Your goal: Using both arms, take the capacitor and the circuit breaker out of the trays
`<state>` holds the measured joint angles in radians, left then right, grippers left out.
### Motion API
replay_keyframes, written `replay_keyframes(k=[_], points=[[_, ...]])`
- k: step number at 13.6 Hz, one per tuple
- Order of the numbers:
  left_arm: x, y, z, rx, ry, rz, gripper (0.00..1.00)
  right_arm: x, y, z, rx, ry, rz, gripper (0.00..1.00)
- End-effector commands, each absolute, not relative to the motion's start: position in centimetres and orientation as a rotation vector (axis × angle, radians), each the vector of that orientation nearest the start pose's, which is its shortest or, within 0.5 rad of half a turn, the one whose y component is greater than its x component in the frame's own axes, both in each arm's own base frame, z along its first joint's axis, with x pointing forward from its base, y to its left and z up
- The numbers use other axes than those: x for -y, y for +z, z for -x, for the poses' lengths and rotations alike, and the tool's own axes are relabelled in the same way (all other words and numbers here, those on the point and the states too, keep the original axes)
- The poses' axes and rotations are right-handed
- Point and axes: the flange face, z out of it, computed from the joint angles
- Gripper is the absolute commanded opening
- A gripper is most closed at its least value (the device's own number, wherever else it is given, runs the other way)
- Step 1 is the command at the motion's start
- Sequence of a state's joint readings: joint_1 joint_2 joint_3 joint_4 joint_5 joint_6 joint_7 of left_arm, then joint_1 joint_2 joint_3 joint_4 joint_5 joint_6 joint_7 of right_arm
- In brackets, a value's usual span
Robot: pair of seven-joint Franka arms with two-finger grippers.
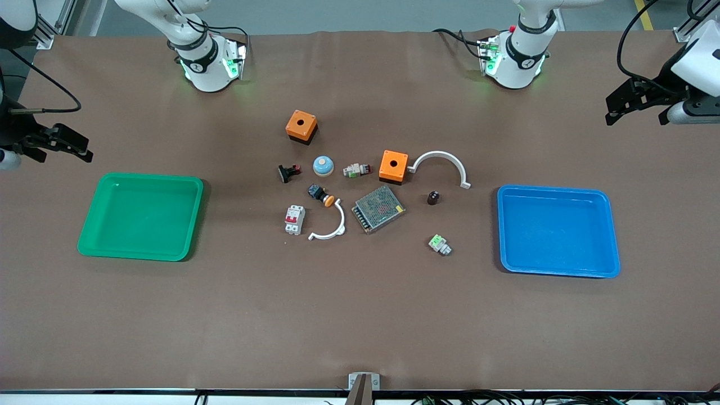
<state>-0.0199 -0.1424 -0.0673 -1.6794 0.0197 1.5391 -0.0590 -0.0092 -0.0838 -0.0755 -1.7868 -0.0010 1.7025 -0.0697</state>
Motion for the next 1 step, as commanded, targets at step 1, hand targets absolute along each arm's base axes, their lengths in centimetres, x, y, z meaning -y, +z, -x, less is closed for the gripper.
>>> replay_keyframes(k=[1], points=[[4.26, 65.22, -50.65, -0.036, -0.004, 3.087, 1.00, 4.31, 57.83, -52.66, -0.022, -0.002, 3.119, 1.00]])
